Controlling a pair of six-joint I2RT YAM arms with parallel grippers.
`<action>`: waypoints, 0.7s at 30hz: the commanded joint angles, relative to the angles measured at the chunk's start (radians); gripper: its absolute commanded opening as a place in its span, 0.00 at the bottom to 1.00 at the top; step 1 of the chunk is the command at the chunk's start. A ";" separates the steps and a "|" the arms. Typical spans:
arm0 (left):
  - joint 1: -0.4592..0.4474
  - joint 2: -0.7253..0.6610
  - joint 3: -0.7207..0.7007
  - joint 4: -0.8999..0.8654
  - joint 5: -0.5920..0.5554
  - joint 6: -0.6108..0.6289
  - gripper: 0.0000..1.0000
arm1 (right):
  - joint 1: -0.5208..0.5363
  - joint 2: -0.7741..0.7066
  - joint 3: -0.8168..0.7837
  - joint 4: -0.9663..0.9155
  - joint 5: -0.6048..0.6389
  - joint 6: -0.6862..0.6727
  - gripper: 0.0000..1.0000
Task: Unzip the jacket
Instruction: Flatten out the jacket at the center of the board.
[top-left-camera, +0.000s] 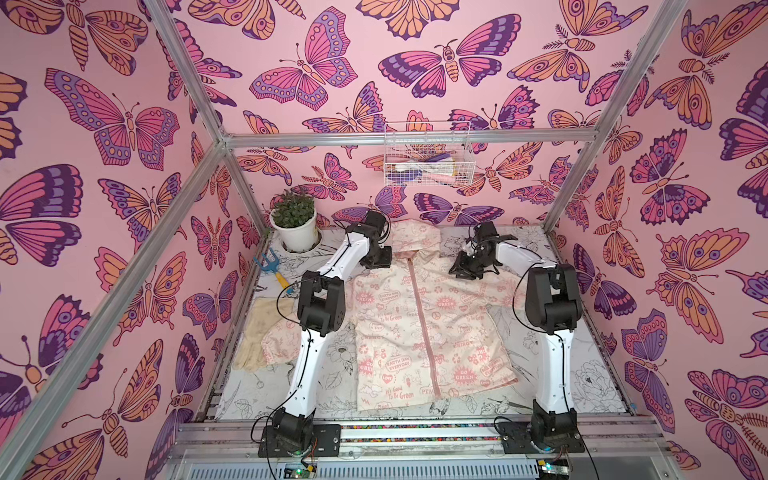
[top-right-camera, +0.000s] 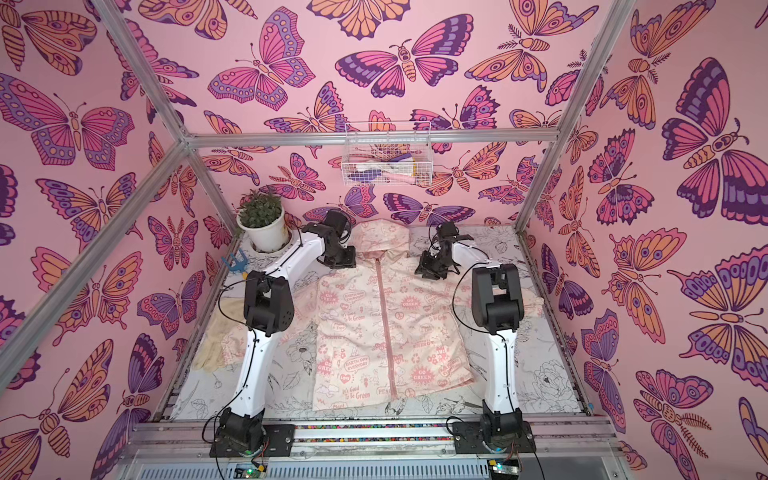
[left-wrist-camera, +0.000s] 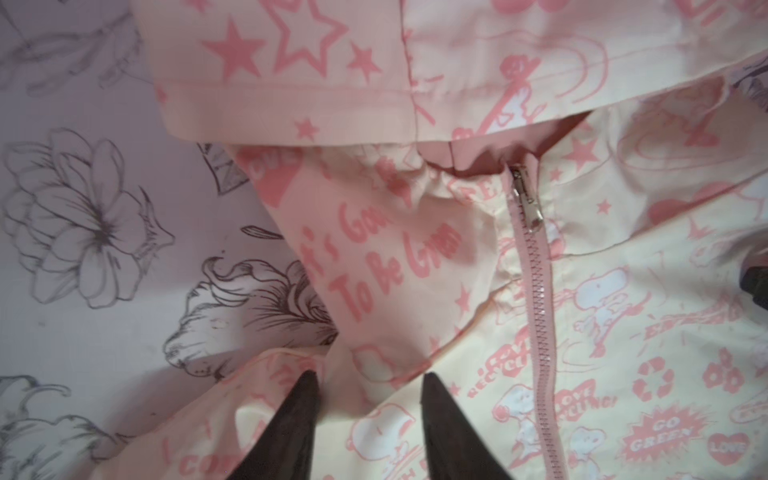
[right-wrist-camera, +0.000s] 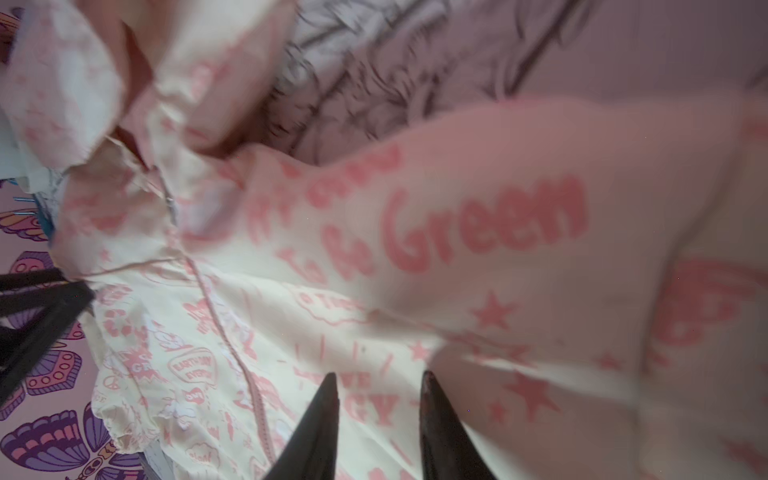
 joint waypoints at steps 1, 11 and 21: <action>0.025 0.001 -0.067 -0.030 -0.008 -0.044 0.28 | -0.013 -0.084 -0.131 0.063 0.028 0.054 0.31; 0.026 -0.249 -0.409 0.196 -0.004 0.062 0.15 | -0.030 -0.222 -0.367 0.088 0.085 0.056 0.29; 0.009 -0.266 -0.182 0.182 0.273 0.401 1.00 | -0.030 -0.332 -0.220 0.014 0.031 -0.069 0.54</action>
